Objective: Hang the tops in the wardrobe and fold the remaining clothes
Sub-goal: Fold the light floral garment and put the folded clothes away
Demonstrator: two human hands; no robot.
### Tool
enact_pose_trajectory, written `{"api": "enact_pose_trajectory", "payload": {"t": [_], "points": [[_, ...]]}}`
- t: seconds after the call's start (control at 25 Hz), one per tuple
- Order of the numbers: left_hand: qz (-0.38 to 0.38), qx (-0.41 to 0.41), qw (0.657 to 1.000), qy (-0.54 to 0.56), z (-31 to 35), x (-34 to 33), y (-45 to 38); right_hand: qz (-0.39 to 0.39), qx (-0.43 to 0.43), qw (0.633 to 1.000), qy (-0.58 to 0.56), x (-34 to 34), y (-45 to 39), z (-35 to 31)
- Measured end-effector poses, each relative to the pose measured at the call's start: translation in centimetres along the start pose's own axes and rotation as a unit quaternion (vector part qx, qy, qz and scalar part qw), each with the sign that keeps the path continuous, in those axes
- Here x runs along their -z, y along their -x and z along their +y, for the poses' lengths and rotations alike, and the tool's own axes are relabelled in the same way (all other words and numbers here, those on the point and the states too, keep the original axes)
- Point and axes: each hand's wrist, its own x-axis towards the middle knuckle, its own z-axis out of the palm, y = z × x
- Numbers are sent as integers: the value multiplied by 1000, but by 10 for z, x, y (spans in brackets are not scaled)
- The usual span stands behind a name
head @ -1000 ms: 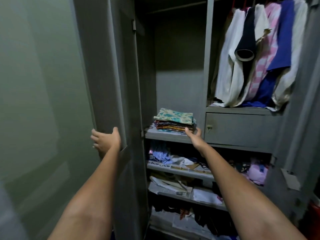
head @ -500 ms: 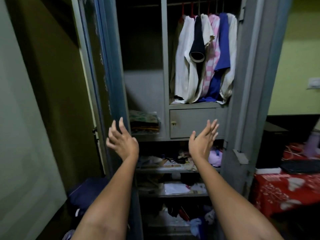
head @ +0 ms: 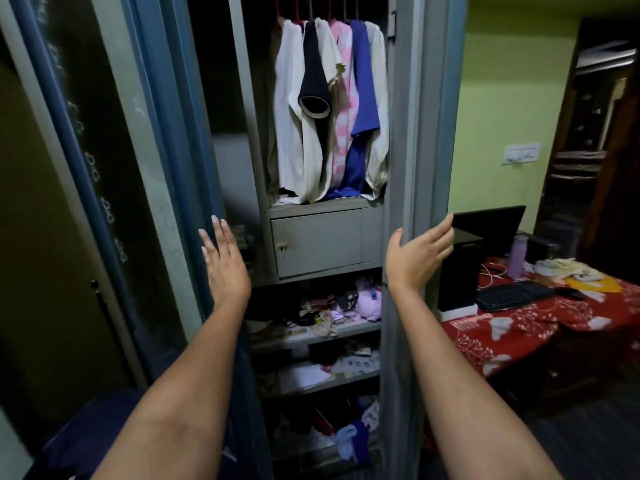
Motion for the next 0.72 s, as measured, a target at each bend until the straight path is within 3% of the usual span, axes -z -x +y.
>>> {"api": "enact_pose_trajectory", "payload": {"t": [0.28,0.56,0.72], "points": [[-32,-38,999,-2,-4,-29,-5,-16,107,994,21,-42,50,-14],[-36,-54,998,-9,1,-72,-36,-169,278,945,-43,-106,76,-14],[-51,-49,993,90,5,-93,-58,-249,359,896,-75,-162,68,5]]}}
